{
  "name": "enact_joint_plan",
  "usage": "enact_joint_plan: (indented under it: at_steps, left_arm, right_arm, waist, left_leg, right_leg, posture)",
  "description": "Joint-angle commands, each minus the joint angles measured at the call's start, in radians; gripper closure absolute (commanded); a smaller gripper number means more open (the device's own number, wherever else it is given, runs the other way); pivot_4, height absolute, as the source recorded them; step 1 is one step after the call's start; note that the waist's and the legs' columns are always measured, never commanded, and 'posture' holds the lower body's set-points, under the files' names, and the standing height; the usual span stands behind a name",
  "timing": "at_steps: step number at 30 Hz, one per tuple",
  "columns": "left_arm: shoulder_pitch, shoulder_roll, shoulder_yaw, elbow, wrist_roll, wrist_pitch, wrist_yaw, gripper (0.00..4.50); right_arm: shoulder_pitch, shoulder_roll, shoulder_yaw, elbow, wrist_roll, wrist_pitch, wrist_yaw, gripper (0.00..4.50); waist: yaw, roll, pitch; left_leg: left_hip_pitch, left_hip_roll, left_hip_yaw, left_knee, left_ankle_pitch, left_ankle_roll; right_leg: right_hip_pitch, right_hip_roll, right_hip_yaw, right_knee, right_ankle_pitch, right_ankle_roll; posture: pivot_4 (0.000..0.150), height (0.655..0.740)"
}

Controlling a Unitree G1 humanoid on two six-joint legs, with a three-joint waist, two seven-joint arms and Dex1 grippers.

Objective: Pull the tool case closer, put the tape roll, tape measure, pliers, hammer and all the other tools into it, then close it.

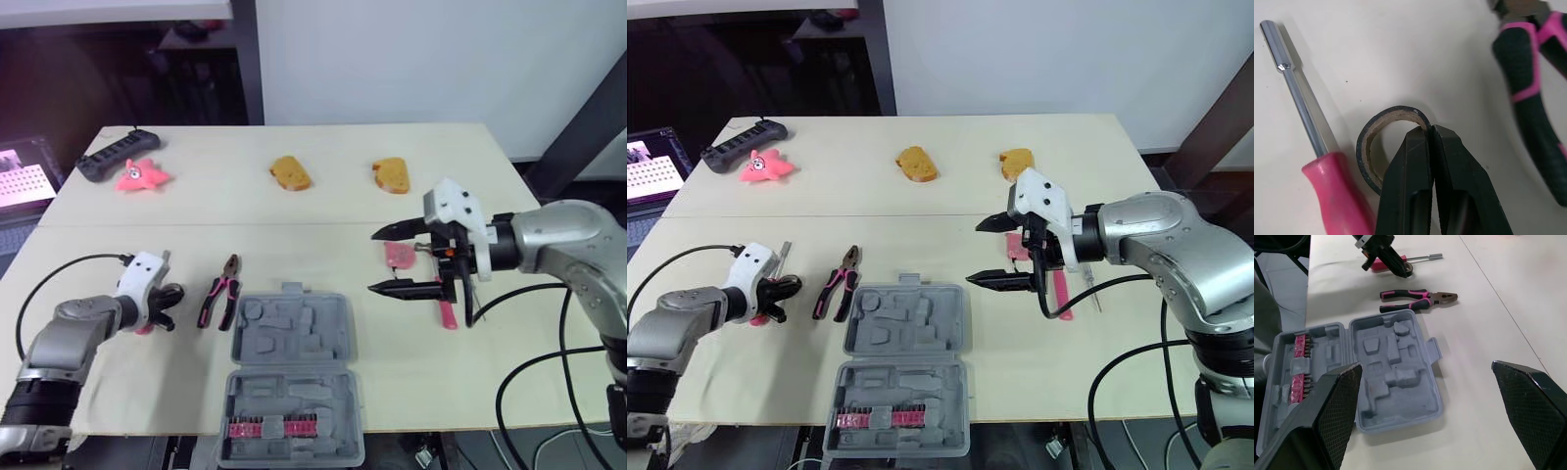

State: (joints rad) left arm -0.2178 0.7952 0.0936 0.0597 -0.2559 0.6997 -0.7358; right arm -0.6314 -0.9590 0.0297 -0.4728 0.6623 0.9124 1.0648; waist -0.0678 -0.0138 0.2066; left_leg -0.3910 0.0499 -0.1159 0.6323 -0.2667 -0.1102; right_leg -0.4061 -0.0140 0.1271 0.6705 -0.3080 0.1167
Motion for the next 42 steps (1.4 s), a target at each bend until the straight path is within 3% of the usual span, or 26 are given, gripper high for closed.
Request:
enact_joint_plan:
  at_steps: [1, 9, 13, 22, 42]
  left_arm:
    - [-0.028, 0.078, 0.002, -0.136, -0.043, 0.025, -0.099, 4.46]
    - [-0.212, 0.194, -0.226, -0.284, -0.104, 0.054, -0.429, 4.46]
    - [-0.318, 0.184, -0.392, -0.282, -0.036, 0.022, -0.529, 4.46]
    - [-0.351, 0.129, -0.515, -0.155, 0.100, -0.141, -0.564, 4.46]
    - [-0.353, -0.001, -0.500, -0.018, 0.214, -0.287, -0.539, 4.46]
  right_arm:
    - [-0.013, 0.005, -0.019, -0.026, 0.019, 0.001, -0.013, 0.00]
    - [0.054, 0.012, -0.024, -0.078, 0.025, 0.012, -0.068, 0.00]
    - [0.123, 0.011, -0.048, -0.128, 0.029, 0.020, -0.113, 0.00]
    - [0.193, 0.009, -0.091, -0.187, 0.049, 0.036, -0.186, 0.00]
    - [0.212, 0.005, -0.097, -0.190, 0.058, 0.019, -0.225, 0.00]
  waist:
    - [0.003, 0.000, 0.000]
    - [0.012, 0.000, 0.000]
    - [0.009, 0.000, 0.000]
    - [0.001, 0.000, 0.000]
    - [0.003, 0.000, 0.000]
  left_leg:
    - [0.000, 0.000, 0.000, 0.000, 0.000, 0.000]
    - [-0.001, 0.000, 0.000, 0.000, 0.000, 0.000]
    - [-0.001, 0.000, 0.000, -0.001, 0.000, 0.000]
    - [-0.001, 0.000, 0.000, 0.001, 0.000, 0.000]
    - [-0.001, 0.000, 0.000, 0.001, 0.000, 0.000]
  right_leg:
    - [0.000, 0.000, 0.000, 0.000, 0.000, 0.000]
    - [0.000, 0.000, 0.000, -0.001, 0.000, 0.000]
    - [0.000, 0.001, 0.000, -0.001, 0.000, 0.000]
    - [0.000, 0.001, 0.000, 0.000, 0.000, 0.000]
    - [0.001, 0.001, 0.000, 0.000, 0.000, 0.000]
  posture:
    - [0.150, 0.7400]
    - [0.150, 0.7400]
    - [0.150, 0.7400]
    - [0.150, 0.7400]
    - [0.150, 0.7400]
